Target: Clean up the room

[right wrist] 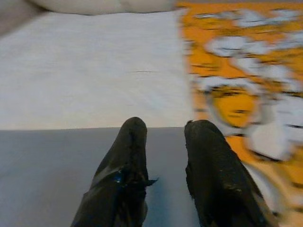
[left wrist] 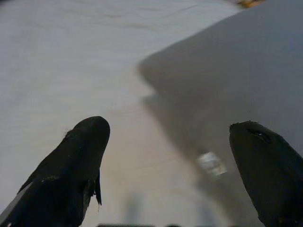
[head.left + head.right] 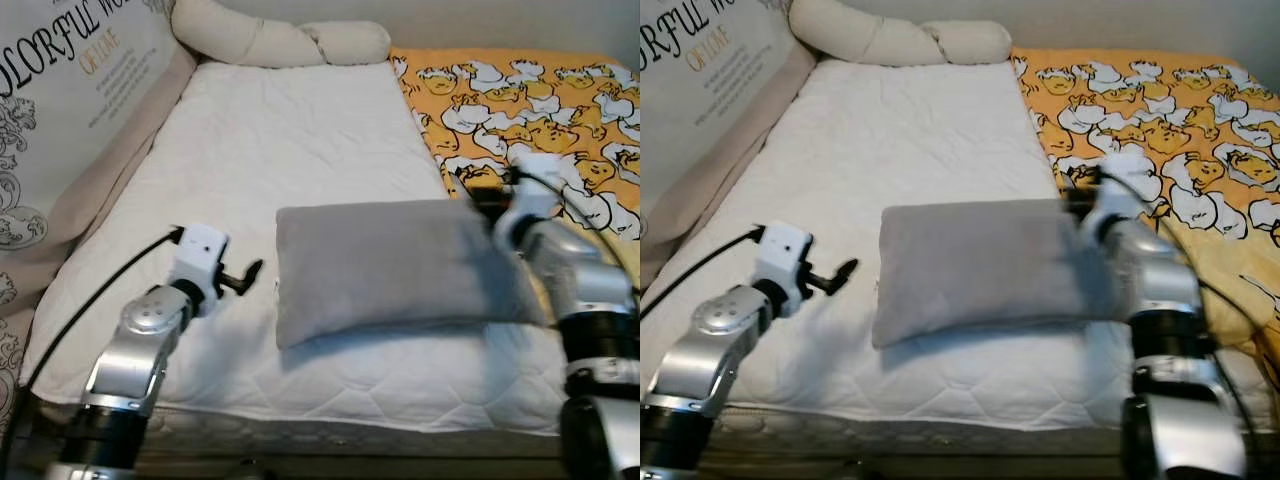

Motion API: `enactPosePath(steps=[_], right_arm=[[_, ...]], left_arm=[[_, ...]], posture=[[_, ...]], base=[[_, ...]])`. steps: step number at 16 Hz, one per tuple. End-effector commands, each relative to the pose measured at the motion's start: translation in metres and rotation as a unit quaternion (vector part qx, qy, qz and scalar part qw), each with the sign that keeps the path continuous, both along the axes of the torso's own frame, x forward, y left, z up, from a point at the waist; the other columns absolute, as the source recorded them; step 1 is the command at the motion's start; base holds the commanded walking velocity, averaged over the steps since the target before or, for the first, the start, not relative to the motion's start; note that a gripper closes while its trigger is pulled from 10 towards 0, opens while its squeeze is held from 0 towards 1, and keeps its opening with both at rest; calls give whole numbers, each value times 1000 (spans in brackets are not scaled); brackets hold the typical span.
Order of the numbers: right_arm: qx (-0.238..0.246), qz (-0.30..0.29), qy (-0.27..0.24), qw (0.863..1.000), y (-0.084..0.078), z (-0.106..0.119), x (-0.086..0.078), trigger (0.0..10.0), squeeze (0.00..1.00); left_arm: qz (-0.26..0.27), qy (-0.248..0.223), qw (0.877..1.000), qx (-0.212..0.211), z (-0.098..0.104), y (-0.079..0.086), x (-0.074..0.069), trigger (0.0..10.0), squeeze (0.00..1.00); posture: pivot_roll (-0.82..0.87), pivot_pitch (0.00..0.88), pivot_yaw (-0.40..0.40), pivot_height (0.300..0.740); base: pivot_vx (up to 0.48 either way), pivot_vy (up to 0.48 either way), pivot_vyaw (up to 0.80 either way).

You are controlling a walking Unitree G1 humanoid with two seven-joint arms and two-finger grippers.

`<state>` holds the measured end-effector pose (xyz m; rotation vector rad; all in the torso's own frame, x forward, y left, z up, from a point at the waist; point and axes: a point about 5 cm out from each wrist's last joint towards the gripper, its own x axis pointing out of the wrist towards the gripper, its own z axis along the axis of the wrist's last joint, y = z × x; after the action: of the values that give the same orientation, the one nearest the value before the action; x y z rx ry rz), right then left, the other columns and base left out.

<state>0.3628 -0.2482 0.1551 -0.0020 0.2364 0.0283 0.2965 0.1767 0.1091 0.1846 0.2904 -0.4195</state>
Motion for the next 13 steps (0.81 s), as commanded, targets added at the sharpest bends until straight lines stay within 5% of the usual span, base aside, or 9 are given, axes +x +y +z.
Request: enactPosePath(steps=[1, 3, 7, 8, 9, 13], right_arm=[[-15, -24, -7, 1000, -8, 2, 1, 10000, 1000], [-77, -101, 10, 992, -37, -10, -5, 10000, 1000], [-132, -141, 59, 979, -56, -32, -15, 10000, 1000], [-127, -131, 80, 980, -54, -42, -18, 10000, 725], [-121, -108, 104, 981, -48, -54, -21, 10000, 0], [-61, 11, 169, 984, -14, -88, -29, 10000, 0]], left_arm=[[-41, 3, 999, -20, 3, -13, 0, 10000, 0], [-178, 28, 983, -39, -2, -51, -6, 10000, 0], [-234, 82, 969, 25, -29, -79, 8, 10000, 0], [-235, 95, 966, 43, -36, -83, 11, 10000, 0], [-231, 104, 965, 70, -42, -85, 13, 10000, 0], [-184, 105, 970, 118, -50, -76, 28, 10000, 0]], posture=[[-85, 0, 25, 740], [-88, 0, 17, 740], [-97, 0, 5, 740], [-99, 0, 6, 740], [-99, 0, 6, 740], [-102, 0, 8, 740]], base=[[0, 0, 0], [0, 0, 0], [0, 0, 0], [0, 0, 0], [0, 0, 0], [0, 0, 0]])
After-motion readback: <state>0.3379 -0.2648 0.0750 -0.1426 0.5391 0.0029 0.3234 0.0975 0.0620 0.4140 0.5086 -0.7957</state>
